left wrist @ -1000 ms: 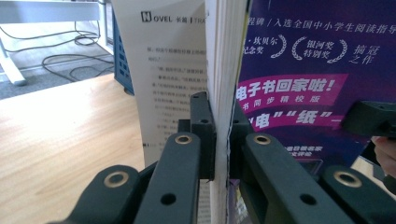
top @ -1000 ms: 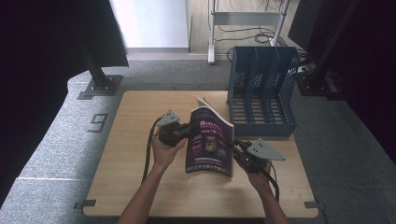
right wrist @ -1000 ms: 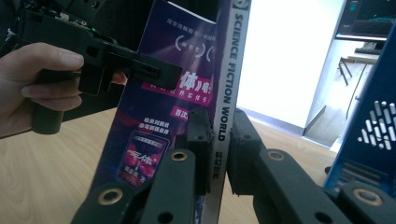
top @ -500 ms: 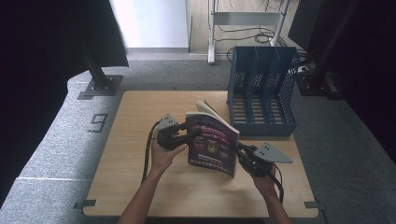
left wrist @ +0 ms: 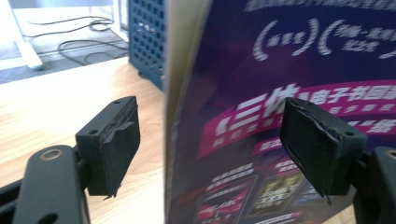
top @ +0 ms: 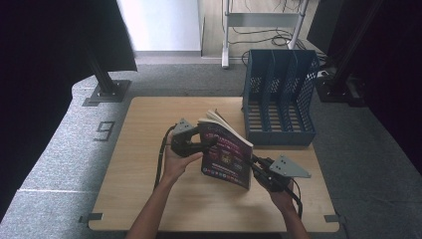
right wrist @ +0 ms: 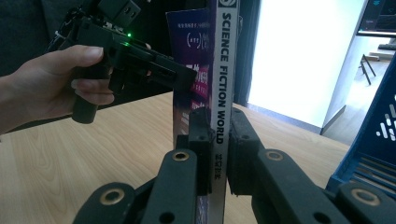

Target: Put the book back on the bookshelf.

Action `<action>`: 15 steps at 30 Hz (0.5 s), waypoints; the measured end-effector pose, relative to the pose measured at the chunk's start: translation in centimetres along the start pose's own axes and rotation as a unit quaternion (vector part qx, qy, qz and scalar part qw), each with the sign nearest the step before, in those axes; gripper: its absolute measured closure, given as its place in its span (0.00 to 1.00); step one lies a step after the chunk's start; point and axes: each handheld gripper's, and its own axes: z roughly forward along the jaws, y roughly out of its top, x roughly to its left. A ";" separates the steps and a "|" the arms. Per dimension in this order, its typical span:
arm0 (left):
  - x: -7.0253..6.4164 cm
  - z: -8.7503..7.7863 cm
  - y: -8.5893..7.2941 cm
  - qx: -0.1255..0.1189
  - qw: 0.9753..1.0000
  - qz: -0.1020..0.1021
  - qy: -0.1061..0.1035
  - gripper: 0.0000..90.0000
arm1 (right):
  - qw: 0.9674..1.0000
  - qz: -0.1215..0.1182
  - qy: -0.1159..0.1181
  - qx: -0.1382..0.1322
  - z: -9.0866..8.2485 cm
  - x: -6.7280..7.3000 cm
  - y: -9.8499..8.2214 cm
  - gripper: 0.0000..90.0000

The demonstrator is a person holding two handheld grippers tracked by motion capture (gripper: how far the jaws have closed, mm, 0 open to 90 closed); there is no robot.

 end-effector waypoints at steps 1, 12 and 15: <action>-0.1 0.1 0.1 0.000 1.000 0.005 -0.004 0.22 | 1.000 0.001 0.000 0.000 0.0 0.0 0.0 0.90; -0.6 0.9 0.8 -0.004 1.000 0.006 -0.026 0.20 | 1.000 0.004 0.002 -0.001 -0.2 -0.3 -0.1 0.90; -0.2 0.8 0.9 -0.008 1.000 0.002 -0.026 0.18 | 1.000 0.002 0.003 0.000 -0.2 -0.3 -0.1 0.90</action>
